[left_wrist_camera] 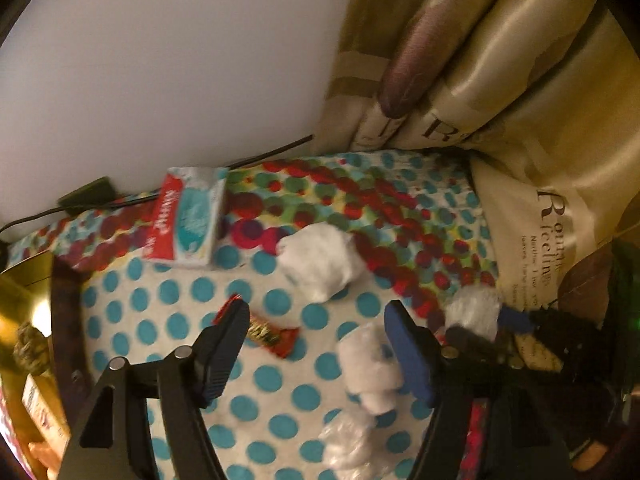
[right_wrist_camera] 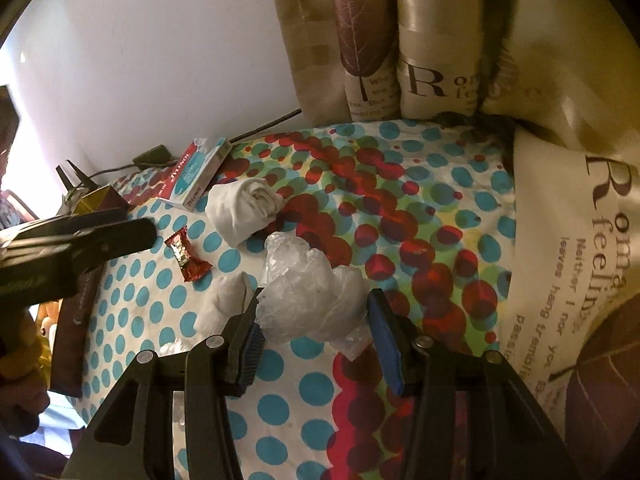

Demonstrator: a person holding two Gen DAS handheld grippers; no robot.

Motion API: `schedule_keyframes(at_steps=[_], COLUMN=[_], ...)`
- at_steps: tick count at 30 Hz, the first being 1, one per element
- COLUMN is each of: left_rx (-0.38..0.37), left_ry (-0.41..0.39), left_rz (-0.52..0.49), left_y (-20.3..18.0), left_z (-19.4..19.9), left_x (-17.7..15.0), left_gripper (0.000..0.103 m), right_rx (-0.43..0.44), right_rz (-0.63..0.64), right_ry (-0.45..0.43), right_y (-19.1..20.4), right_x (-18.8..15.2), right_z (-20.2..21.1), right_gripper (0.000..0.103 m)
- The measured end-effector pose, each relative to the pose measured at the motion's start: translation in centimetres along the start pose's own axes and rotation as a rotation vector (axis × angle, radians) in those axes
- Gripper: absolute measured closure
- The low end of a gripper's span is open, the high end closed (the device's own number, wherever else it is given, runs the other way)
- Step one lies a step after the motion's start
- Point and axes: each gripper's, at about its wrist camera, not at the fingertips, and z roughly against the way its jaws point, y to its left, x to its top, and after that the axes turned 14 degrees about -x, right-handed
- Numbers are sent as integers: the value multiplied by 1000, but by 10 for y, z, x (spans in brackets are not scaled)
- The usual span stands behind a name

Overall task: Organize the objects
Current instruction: 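Grasp the clear plastic bag bundle with the right gripper, then grasp the white folded towel with the left gripper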

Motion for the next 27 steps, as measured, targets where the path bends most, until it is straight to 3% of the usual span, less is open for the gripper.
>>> schedule_keyframes(at_steps=[5,20,23,27], left_rx=[10,98,87,104], left_ry=[7,106,120,111], left_rz=[9,31,51,9], left_y=[2,15,19,14], left_z=[-18,-78,-83,-86], left_x=[15,29,29,29], left_gripper=[24,24,24,24], right_rx=[7,28,29,30], right_rz=[-5,-29,-26,-31], right_ry=[-3,10,9,9], right_y=[-5,-18,-18,-18], right_x=[-2,-2,0,0], right_z=[2,-3,-3,-3], right_gripper=[57,56,56,56])
